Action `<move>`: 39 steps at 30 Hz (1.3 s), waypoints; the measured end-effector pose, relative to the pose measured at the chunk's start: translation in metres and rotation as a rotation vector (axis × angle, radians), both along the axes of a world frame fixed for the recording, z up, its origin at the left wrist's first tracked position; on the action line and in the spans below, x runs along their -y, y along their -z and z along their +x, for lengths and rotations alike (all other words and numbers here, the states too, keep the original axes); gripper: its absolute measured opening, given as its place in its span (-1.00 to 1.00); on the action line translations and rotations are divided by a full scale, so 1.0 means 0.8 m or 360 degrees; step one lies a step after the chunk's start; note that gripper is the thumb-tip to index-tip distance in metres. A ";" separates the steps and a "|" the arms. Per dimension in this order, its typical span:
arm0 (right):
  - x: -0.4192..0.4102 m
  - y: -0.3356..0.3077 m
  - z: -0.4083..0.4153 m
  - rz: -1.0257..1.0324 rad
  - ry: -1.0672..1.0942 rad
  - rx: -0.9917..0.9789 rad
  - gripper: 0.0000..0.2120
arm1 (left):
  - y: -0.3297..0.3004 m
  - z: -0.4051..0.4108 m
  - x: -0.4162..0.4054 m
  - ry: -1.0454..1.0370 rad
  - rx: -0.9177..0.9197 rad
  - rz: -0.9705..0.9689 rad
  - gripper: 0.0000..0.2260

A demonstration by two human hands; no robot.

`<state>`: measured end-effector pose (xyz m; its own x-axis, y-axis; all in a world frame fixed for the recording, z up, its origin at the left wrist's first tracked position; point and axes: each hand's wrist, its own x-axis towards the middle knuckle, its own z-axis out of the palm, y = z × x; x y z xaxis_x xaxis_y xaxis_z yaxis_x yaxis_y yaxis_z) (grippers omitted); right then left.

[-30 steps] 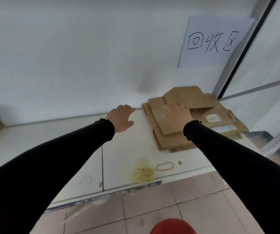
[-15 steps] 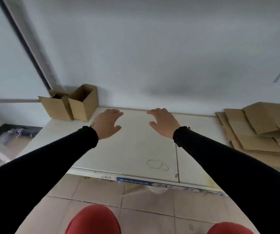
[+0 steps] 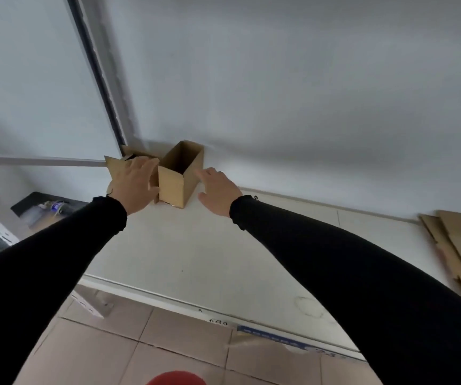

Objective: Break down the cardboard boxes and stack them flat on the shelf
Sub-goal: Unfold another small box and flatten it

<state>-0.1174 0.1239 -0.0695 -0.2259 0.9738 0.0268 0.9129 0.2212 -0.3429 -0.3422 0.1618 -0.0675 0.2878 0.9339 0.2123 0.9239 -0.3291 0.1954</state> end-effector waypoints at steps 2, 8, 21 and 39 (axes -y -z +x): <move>-0.022 0.000 -0.022 -0.0003 -0.0028 -0.0018 -0.47 | 0.003 -0.004 -0.026 0.0026 -0.0108 0.0037 -0.37; -0.060 0.017 -0.049 -0.0210 -0.0115 0.0040 -0.37 | 0.020 0.013 -0.066 0.0039 -0.0568 0.0024 -0.45; 0.128 -0.009 0.107 0.0334 0.0028 -0.0445 -0.89 | -0.001 0.121 0.101 0.0639 0.0467 -0.0025 -0.85; 0.402 0.020 0.305 -0.0449 0.0853 -0.1471 -0.39 | 0.030 0.311 0.364 -0.0207 0.2080 -0.1460 -0.81</move>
